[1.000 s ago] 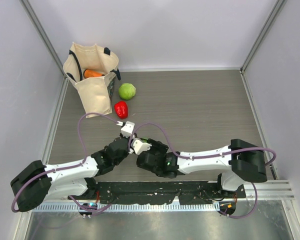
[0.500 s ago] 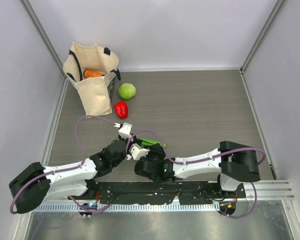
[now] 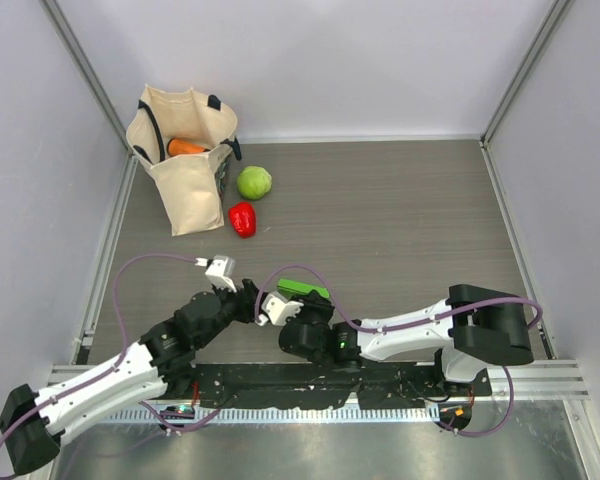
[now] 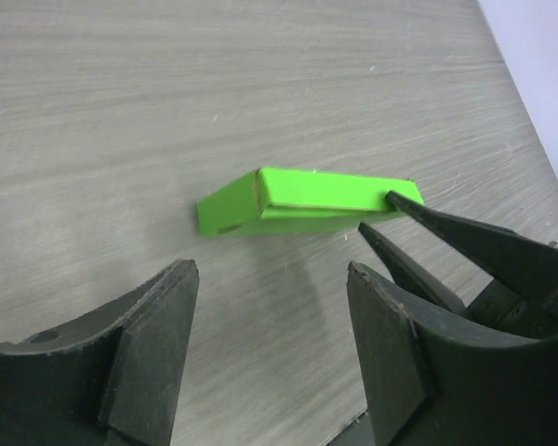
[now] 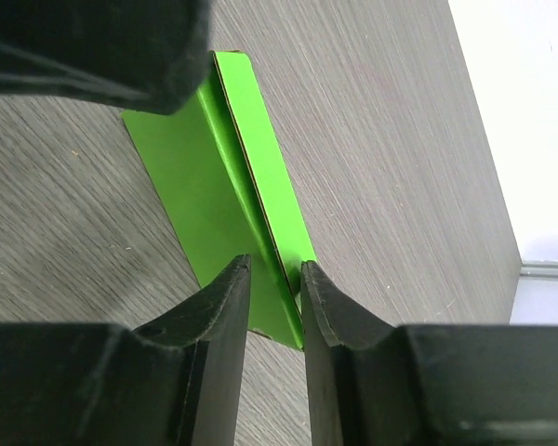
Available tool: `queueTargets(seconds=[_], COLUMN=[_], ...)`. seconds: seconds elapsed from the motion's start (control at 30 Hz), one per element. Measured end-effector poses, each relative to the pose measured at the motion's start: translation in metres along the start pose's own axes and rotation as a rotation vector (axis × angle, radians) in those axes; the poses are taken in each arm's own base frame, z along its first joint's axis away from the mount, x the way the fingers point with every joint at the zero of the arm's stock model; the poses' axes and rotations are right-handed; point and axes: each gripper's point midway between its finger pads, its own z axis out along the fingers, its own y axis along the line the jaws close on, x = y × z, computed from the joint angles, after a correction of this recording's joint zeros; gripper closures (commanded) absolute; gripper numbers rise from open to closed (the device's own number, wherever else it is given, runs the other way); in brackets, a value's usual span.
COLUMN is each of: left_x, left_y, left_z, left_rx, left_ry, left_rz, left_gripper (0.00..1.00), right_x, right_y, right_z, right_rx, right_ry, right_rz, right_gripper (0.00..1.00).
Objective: Fold the paper box
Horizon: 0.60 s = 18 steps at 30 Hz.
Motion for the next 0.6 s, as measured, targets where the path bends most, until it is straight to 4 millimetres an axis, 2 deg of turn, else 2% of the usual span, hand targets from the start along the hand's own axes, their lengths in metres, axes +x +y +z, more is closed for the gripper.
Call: queueTargets(seconds=[0.17, 0.33, 0.47, 0.6], left_x=[-0.001, -0.016, -0.020, -0.011], left_y=[0.018, 0.032, 0.024, 0.010], left_z=[-0.008, -0.003, 0.009, 0.028], left_rx=[-0.109, -0.186, -0.138, -0.070], left_ry=[0.071, 0.113, 0.144, 0.223], left_rz=[-0.142, -0.339, -0.501, -0.590], left_gripper=[0.30, 0.22, 0.28, 0.35], right_x=[-0.001, 0.000, 0.000, -0.001], right_y=[0.001, 0.000, -0.001, -0.001], right_z=[0.000, 0.002, 0.003, 0.003], right_rx=[-0.009, -0.009, -0.010, -0.019], right_ry=[-0.011, -0.011, -0.010, -0.013], right_rz=[0.016, 0.026, 0.029, 0.037], right_gripper=[0.67, 0.67, 0.67, 0.67])
